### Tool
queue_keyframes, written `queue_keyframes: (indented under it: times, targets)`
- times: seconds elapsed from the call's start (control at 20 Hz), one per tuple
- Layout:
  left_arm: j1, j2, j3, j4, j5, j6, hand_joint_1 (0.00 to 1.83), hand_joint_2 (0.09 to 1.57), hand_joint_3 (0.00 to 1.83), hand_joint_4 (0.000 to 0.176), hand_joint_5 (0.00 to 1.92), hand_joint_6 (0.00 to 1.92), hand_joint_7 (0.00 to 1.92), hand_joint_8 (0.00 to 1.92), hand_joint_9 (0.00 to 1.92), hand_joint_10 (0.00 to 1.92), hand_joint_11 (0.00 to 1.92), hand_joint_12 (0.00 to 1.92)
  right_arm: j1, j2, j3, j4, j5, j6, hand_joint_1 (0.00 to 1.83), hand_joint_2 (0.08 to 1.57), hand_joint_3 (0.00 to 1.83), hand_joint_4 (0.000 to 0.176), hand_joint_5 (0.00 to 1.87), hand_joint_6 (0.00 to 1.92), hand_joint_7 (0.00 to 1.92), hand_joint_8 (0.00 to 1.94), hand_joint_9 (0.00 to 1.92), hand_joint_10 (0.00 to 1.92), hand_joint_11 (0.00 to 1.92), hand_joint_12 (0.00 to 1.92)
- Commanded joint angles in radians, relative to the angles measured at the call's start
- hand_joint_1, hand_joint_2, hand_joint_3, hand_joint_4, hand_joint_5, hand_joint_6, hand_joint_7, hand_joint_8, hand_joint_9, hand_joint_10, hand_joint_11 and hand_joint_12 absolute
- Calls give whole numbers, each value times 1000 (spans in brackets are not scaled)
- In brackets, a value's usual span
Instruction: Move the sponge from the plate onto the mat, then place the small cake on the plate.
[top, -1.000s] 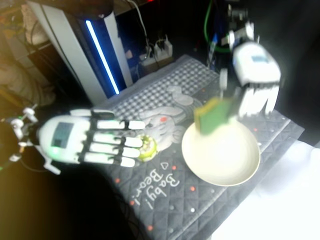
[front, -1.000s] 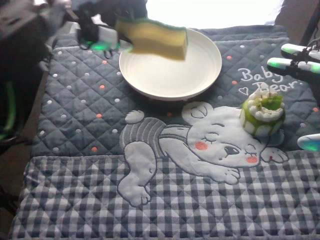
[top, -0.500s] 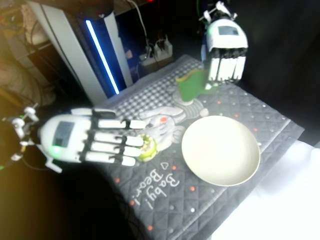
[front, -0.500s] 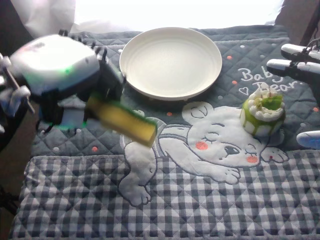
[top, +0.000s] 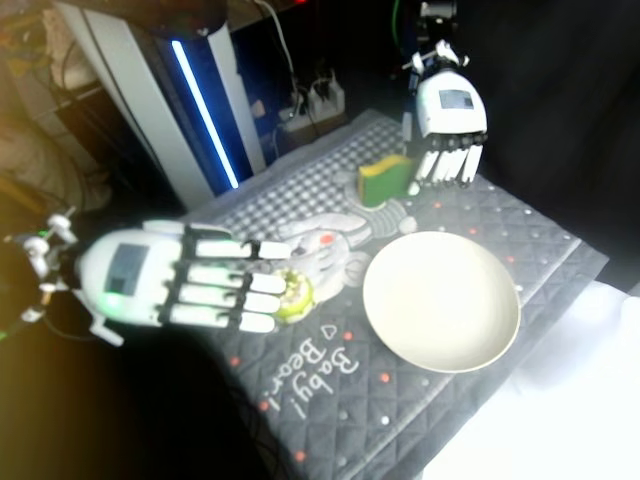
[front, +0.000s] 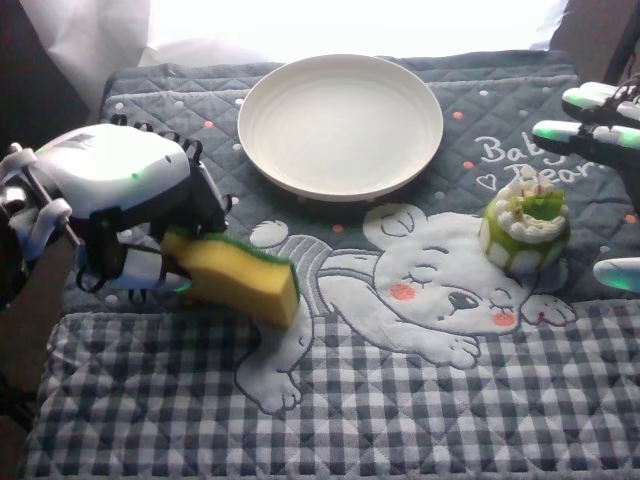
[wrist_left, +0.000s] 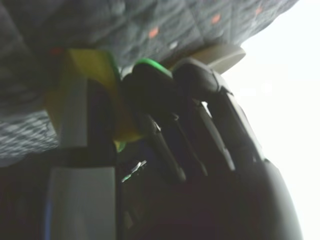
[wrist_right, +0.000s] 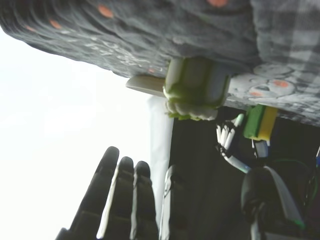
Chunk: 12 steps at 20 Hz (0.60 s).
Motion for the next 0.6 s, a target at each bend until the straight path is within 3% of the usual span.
queue_keyframes:
  times: [0.0, 0.05, 0.1, 0.15, 0.2, 0.25, 0.35, 0.4, 0.45, 0.55]
  targets:
    - [-5, 9, -9, 13, -130, -3, 1032, 982, 0, 0, 765, 222, 870, 511, 768, 796, 535, 1466, 14, 5, 2, 33, 119, 7, 612, 1107, 1, 156, 155, 2, 0, 0, 0, 0, 0, 199]
    - [-9, 22, -21, 19, -161, -3, 897, 951, 0, 2, 577, 44, 710, 163, 589, 494, 258, 1367, 14, 5, 4, 33, 120, 7, 612, 1106, 0, 157, 153, 1, 0, 0, 0, 0, 0, 183]
    - [-15, 37, -36, 27, -193, -3, 897, 951, 0, 2, 577, 44, 710, 163, 589, 494, 258, 1367, 20, 5, 9, 33, 121, 7, 612, 1106, 0, 157, 153, 1, 0, 0, 0, 0, 0, 183]
    - [-20, 51, -51, 33, -226, 1, 858, 945, 0, 20, 528, 2, 700, 7, 630, 217, 185, 1333, 35, 2, 15, 32, 121, 7, 611, 1106, 0, 157, 153, 0, 0, 0, 0, 0, 0, 179]
    - [-28, 65, -66, 39, -260, 9, 758, 867, 0, 145, 250, 0, 385, 1, 433, 85, 36, 1151, 58, -3, 24, 31, 121, 5, 590, 1086, 0, 165, 136, 0, 0, 0, 0, 0, 0, 205]
    - [-36, 77, -80, 45, -296, 15, 784, 828, 0, 170, 155, 7, 240, 3, 324, 23, 6, 953, 79, -13, 38, 31, 120, 5, 582, 1064, 0, 170, 121, 0, 0, 0, 0, 0, 0, 215]
    - [-43, 88, -94, 52, -346, 15, 790, 815, 0, 176, 135, 3, 204, 1, 296, 5, 0, 865, 110, -35, 59, 31, 111, 5, 579, 1058, 0, 171, 117, 0, 0, 0, 0, 0, 0, 218]
    - [-42, 94, -102, 52, -372, 15, 769, 779, 0, 176, 81, 13, 179, 5, 292, 2, 0, 1030, 129, -48, 69, 25, 97, 5, 584, 1039, 0, 175, 102, 1, 0, 0, 0, 0, 0, 186]
    - [-38, 99, -109, 52, -395, 15, 757, 726, 0, 160, 41, 2, 110, 6, 153, 10, 0, 814, 152, -62, 79, 12, 69, 5, 553, 965, 0, 176, 69, 0, 0, 0, 0, 0, 0, 251]
    - [-23, 109, -120, 45, -422, 15, 757, 710, 0, 157, 32, 0, 96, 2, 124, 6, 0, 708, 184, -99, 107, -5, 3, 5, 547, 950, 0, 176, 61, 0, 0, 0, 0, 0, 0, 266]
